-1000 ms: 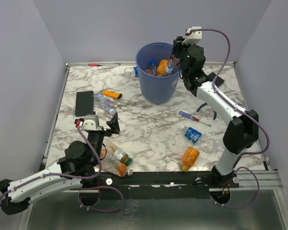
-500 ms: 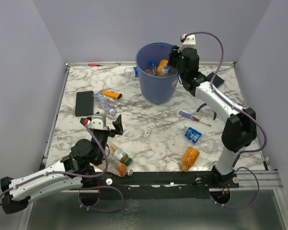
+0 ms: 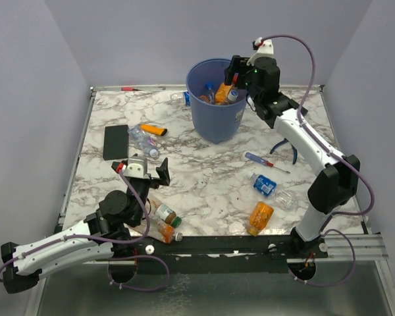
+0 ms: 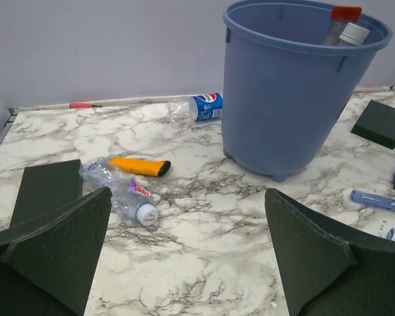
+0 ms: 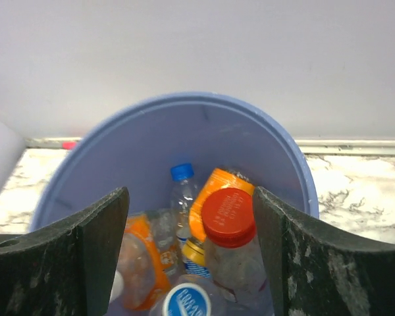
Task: Put the plastic bottles in the bin
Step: Place the plastic bottle in the trash bin, then pick up the plastic bottle from the corner of the board.
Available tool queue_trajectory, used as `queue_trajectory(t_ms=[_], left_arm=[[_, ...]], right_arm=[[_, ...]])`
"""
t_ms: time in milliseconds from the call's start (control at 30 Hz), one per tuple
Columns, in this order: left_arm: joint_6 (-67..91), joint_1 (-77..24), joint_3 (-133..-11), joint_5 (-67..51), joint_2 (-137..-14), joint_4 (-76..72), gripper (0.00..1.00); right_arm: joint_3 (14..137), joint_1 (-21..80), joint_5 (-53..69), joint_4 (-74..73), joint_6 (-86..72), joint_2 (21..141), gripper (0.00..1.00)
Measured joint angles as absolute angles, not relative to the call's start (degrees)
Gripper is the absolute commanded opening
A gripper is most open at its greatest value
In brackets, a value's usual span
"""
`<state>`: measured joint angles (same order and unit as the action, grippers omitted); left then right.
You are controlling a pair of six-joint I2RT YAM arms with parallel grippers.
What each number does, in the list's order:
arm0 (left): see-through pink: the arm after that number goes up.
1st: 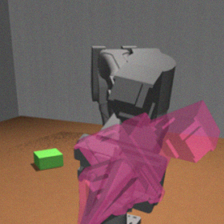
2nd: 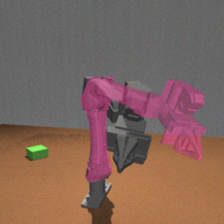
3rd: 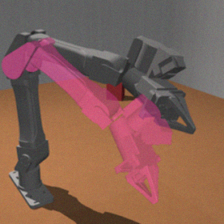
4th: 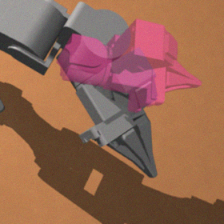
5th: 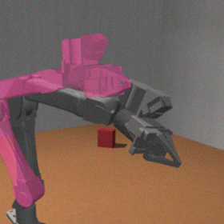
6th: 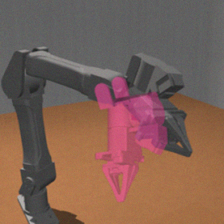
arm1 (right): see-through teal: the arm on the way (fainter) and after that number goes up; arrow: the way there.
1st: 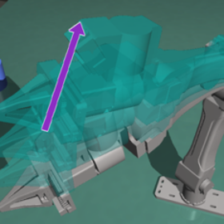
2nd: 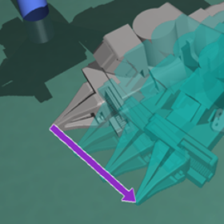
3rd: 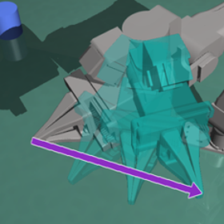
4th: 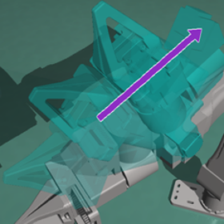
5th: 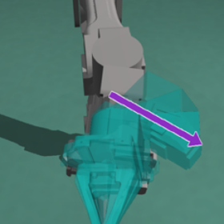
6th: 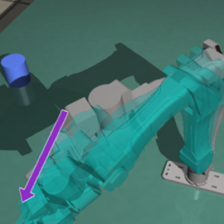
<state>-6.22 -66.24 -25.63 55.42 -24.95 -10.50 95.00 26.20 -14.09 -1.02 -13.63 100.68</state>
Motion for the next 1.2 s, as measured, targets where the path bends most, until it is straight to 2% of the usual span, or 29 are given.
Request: queue_trajectory(t_ms=[267,467,667,900,1033,1200], left_arm=[[-6.0,-66.2,-25.6,55.1,-26.3,-10.4,0.99],[-4.9,-66.2,-25.7,54.8,-28.3,-10.0,0.99],[-1.7,-66.2,-26.7,52.2,-32.0,-7.8,0.99],[9.6,-66.2,-29.6,35.9,-39.0,-7.7,0.99],[19.2,-66.2,-34.2,21.3,-50.2,-9.5,0.99],[24.1,-68.1,-40.8,8.5,-66.1,-9.4,0.99]], right_arm=[[95.7,26.2,-10.0,-4.4,-15.9,88.3,0.73],[81.7,26.2,-7.6,-3.2,-18.7,71.4,0.73],[65.4,26.2,-7.4,-5.9,-23.4,59.7,0.75],[48.1,26.2,-11.2,-14.5,-31.8,48.4,0.76],[40.5,26.2,-11.8,-18.2,-37.5,43.5,0.76],[37.7,26.2,-11.7,-20.9,-41.2,41.1,0.76]])
